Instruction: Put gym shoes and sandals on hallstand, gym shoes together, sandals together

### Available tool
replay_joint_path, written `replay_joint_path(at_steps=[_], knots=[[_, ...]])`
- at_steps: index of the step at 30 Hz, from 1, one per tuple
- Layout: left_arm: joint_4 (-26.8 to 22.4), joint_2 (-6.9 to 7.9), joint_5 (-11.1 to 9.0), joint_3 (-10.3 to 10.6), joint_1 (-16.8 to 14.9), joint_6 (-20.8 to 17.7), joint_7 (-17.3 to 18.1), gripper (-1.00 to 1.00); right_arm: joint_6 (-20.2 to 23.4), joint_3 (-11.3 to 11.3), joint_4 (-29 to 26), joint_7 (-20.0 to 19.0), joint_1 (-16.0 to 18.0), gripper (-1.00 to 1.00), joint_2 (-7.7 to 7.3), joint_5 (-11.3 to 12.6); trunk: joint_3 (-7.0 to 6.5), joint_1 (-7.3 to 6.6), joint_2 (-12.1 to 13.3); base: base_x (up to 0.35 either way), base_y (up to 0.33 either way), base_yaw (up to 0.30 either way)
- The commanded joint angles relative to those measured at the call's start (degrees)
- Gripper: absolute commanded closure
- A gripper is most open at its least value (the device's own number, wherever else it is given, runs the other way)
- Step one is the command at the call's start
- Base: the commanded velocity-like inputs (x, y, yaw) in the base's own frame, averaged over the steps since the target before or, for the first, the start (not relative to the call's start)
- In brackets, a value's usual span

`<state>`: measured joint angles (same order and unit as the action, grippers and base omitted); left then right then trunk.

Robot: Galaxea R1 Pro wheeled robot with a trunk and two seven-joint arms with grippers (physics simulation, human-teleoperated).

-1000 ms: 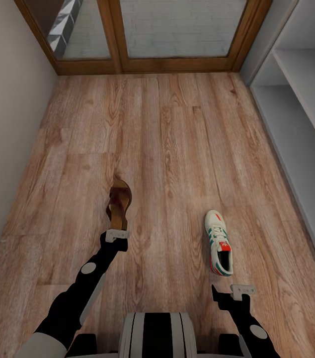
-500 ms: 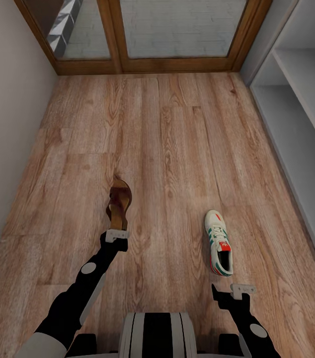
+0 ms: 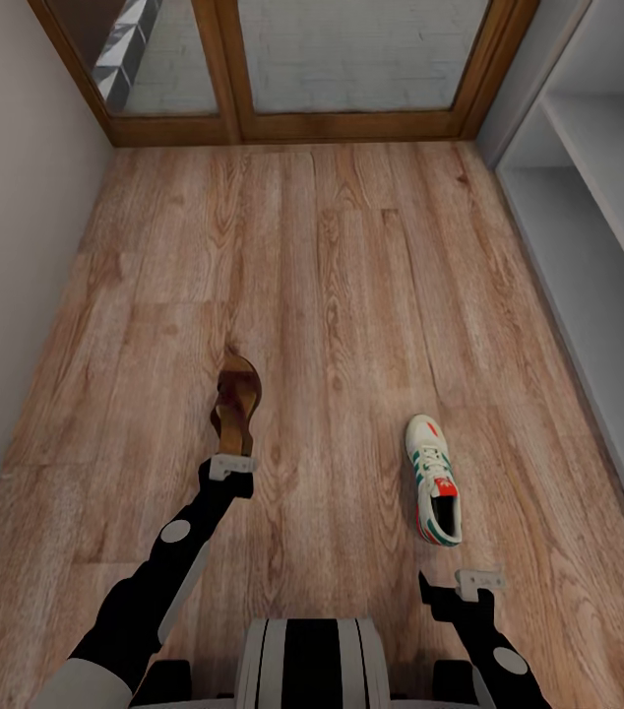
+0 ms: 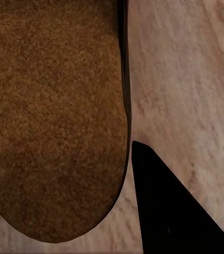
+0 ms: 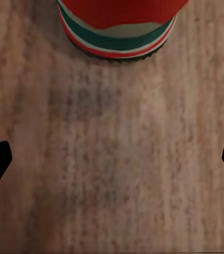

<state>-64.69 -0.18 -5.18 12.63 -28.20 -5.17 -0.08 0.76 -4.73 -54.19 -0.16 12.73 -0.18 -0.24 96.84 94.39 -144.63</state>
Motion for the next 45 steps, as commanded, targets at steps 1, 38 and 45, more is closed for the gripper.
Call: replay_joint_path(at_steps=[1, 38, 45], knots=[[-0.09, 0.0, -0.35, 0.02, -0.01, -0.37, 0.08, 1.0, 0.07, -0.02, -0.04, -0.02, 0.01, -1.0, 0.0, -0.03, 0.26, 0.02, -0.03, 0.0, 0.0, 0.0], [-0.08, 0.0, -0.35, 0.02, -0.01, -0.37, 0.08, 1.0, 0.04, -0.28, -0.38, 0.07, 0.01, -1.0, -0.07, -0.03, 1.43, 0.09, -0.07, 0.052, 0.0, 0.024], [-0.08, 0.0, -0.35, 0.02, -0.01, -0.37, 0.08, 1.0, 0.05, -0.28, -0.39, 0.07, 0.01, -1.0, -0.02, -0.03, 1.43, 0.09, -0.07, 0.028, 0.0, 0.0]])
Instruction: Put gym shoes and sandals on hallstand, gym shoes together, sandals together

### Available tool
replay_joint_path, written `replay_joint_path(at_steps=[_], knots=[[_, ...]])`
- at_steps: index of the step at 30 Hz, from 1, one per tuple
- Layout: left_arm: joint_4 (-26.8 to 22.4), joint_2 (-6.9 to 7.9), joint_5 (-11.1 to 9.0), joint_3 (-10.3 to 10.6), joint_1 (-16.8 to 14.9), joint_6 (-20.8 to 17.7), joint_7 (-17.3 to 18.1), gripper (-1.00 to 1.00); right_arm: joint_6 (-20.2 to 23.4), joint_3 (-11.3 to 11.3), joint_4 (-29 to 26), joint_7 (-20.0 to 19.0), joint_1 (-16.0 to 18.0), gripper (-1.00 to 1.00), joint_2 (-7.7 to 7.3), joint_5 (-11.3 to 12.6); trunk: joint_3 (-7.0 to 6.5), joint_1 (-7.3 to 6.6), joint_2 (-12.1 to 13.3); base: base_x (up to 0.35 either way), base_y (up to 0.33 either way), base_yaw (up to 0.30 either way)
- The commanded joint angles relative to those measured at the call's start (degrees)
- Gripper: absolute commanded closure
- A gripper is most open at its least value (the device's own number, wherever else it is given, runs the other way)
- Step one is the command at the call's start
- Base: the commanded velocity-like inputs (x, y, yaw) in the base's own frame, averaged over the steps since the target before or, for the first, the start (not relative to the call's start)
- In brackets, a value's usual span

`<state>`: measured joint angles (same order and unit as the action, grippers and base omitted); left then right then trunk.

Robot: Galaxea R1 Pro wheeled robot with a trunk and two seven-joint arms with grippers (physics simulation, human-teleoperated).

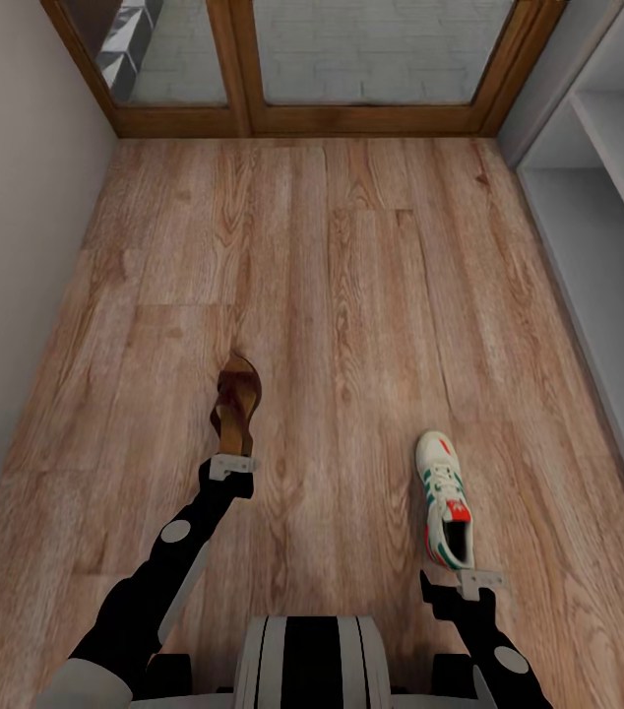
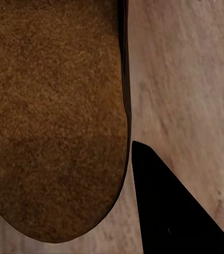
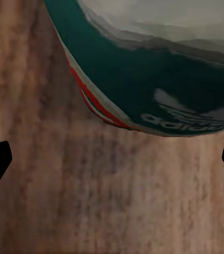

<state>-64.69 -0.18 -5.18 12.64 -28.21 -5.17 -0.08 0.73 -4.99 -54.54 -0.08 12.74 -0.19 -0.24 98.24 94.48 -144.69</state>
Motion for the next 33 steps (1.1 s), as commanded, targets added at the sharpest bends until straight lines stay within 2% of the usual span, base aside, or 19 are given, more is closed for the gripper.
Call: replay_joint_path(at_steps=[1, 21, 33], knots=[[-0.09, 0.01, -0.36, 0.02, -0.01, -0.36, 0.08, 1.0, 0.09, -0.02, -0.04, -0.01, 0.0, -1.0, 0.01, -0.03, 0.03, 0.0, -0.01, 0.172, 0.0, 0.0], [-0.09, 0.01, -0.36, 0.02, -0.01, -0.36, 0.08, 1.0, 0.08, -0.02, -0.04, -0.01, 0.01, -1.0, 0.02, -0.03, 0.03, 0.0, -0.01, 0.073, -0.018, 0.0], [-0.1, 0.0, -0.36, 0.02, -0.01, -0.32, 0.08, 1.0, 0.09, -0.02, -0.04, -0.01, 0.0, -1.0, 0.02, -0.03, 0.03, 0.0, -0.01, 0.009, -0.004, 0.0]])
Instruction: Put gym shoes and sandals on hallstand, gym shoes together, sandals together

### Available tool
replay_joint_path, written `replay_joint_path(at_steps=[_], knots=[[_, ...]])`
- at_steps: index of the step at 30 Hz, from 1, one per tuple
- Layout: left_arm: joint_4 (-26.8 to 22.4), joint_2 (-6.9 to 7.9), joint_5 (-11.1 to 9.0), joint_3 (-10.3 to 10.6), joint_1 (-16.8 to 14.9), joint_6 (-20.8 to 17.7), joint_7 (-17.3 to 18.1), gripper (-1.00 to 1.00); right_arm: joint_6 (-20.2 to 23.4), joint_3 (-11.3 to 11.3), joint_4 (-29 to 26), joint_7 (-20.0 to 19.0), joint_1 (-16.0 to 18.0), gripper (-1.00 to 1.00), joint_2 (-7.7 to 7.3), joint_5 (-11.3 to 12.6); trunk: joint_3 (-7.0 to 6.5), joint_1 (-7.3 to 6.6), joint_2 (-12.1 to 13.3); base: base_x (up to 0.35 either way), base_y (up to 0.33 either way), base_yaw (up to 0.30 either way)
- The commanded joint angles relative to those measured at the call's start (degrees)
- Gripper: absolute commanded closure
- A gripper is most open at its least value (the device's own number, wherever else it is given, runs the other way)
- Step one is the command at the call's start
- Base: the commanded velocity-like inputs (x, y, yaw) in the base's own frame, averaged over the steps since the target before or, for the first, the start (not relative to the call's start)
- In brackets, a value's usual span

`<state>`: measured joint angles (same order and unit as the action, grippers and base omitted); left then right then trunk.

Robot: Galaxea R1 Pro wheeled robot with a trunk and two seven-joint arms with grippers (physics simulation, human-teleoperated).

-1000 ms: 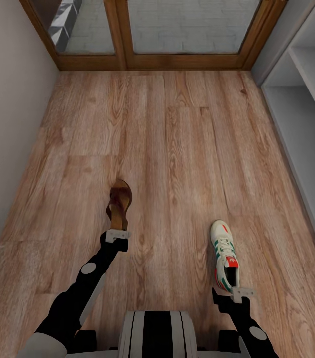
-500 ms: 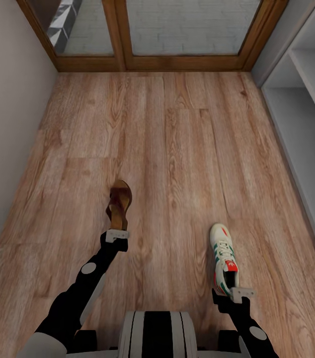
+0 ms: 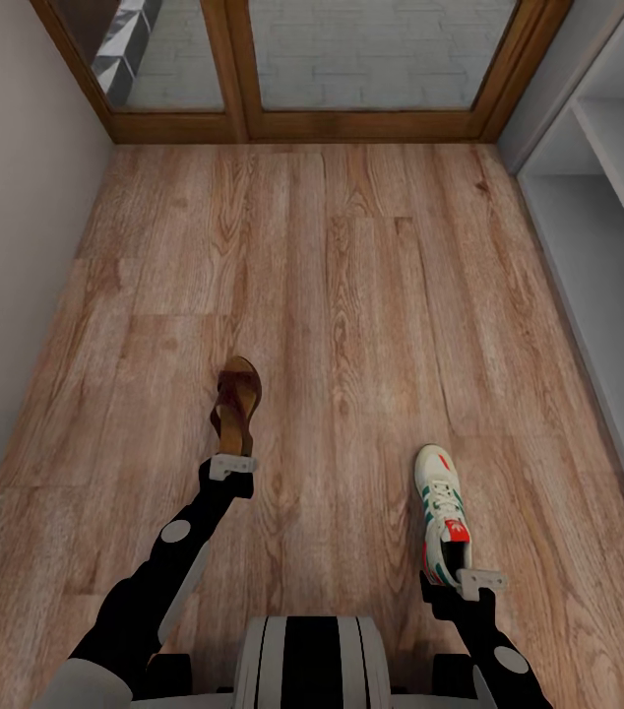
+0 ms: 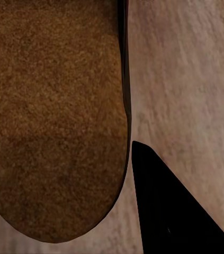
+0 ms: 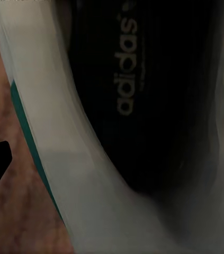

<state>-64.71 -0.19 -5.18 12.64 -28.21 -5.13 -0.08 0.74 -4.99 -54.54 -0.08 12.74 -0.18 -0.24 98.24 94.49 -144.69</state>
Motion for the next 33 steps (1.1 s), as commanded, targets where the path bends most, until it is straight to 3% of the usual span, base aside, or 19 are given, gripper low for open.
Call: replay_joint_path(at_steps=[1, 5, 6, 29, 33], knots=[[-0.09, 0.01, -0.36, 0.02, -0.01, -0.36, 0.08, 1.0, 0.08, -0.02, -0.04, -0.01, 0.01, -1.0, 0.0, -0.03, 0.03, -0.01, -0.01, 0.0, 0.0, 0.0], [-0.07, 0.01, -0.36, 0.02, -0.01, -0.36, 0.08, 1.0, 0.07, -0.02, -0.04, 0.11, 0.01, -1.0, 0.02, -0.03, 0.03, -0.01, -0.01, 0.0, 0.0, 0.0], [-0.07, 0.01, -0.36, 0.02, -0.01, -0.35, 0.08, 1.0, 0.06, -0.02, -0.04, 0.13, 0.01, 1.0, 0.04, -0.03, 0.03, -0.01, -0.01, 0.0, 0.0, 0.0], [-0.09, 0.01, -0.36, 0.02, -0.01, -0.33, 0.08, 1.0, 0.1, -0.02, -0.04, 0.14, 0.01, 1.0, 0.09, -0.02, 0.03, -0.01, -0.01, 0.0, 0.0, 0.0], [-0.12, 0.01, -0.34, 1.44, -0.01, -0.4, 0.08, 1.0, 0.14, -0.02, -0.04, 0.16, 0.01, 1.0, 0.02, -0.01, 0.03, -0.01, -0.01, 0.0, 0.0, 0.0]])
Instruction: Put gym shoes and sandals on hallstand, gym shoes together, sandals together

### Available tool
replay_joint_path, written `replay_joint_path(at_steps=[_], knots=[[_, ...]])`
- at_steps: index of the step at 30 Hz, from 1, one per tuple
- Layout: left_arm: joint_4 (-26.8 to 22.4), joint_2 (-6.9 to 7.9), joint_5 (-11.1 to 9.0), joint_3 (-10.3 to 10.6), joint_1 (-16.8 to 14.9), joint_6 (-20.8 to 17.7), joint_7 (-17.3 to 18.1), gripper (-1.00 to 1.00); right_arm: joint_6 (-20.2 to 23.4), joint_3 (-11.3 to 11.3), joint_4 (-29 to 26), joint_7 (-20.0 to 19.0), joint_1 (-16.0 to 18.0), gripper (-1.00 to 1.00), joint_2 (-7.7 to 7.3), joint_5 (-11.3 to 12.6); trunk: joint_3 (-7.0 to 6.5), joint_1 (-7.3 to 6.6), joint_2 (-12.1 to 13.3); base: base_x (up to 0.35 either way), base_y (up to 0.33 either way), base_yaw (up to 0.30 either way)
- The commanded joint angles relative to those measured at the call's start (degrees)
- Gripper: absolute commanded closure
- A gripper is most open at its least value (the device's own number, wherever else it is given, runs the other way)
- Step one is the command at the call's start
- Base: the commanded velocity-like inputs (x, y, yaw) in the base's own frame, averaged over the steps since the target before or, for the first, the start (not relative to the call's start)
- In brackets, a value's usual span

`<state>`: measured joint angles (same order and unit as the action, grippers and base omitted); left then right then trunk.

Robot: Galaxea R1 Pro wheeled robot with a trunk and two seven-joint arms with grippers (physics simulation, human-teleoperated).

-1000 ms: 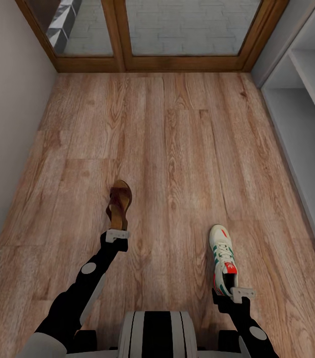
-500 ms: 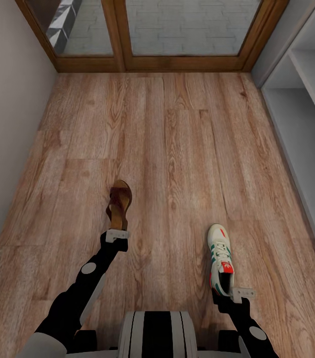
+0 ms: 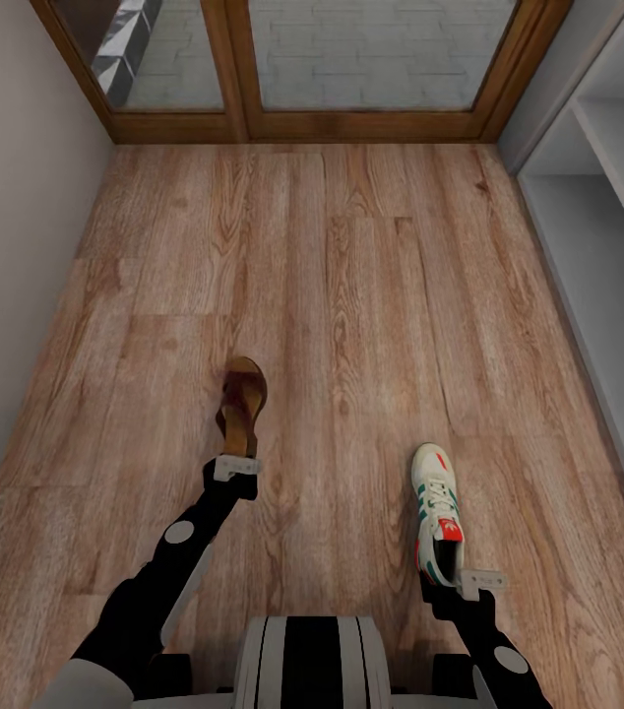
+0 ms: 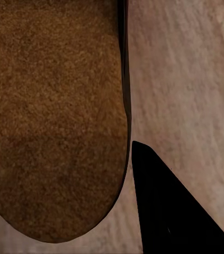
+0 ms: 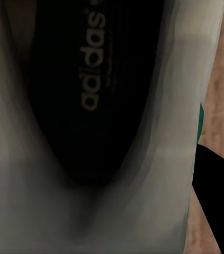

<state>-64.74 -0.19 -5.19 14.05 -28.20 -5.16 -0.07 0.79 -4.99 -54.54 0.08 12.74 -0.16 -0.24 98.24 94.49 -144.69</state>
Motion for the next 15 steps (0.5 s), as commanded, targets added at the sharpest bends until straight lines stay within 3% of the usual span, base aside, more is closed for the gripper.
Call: replay_joint_path(at_steps=[1, 7, 15], knots=[[-0.08, 0.01, -0.3, 0.32, -0.01, -0.37, 0.07, 1.0, 0.08, -0.02, -0.04, 0.0, 0.0, 1.0, -0.01, -0.01, 0.03, -0.01, -0.01, 0.0, 0.0, 0.0], [-0.05, 0.01, -0.32, 0.87, -0.01, -0.44, -0.01, 1.0, 0.09, -0.02, -0.04, 0.0, -0.05, 1.0, -0.02, -0.02, 0.03, -0.01, -0.01, 0.0, 0.0, 0.0], [0.02, 0.07, -0.28, 0.79, -0.01, -0.55, -0.02, 1.0, 0.09, -0.03, -0.79, 0.0, -0.05, 1.0, 0.02, -0.02, -1.75, -0.21, 0.1, 0.0, 0.0, 0.0]])
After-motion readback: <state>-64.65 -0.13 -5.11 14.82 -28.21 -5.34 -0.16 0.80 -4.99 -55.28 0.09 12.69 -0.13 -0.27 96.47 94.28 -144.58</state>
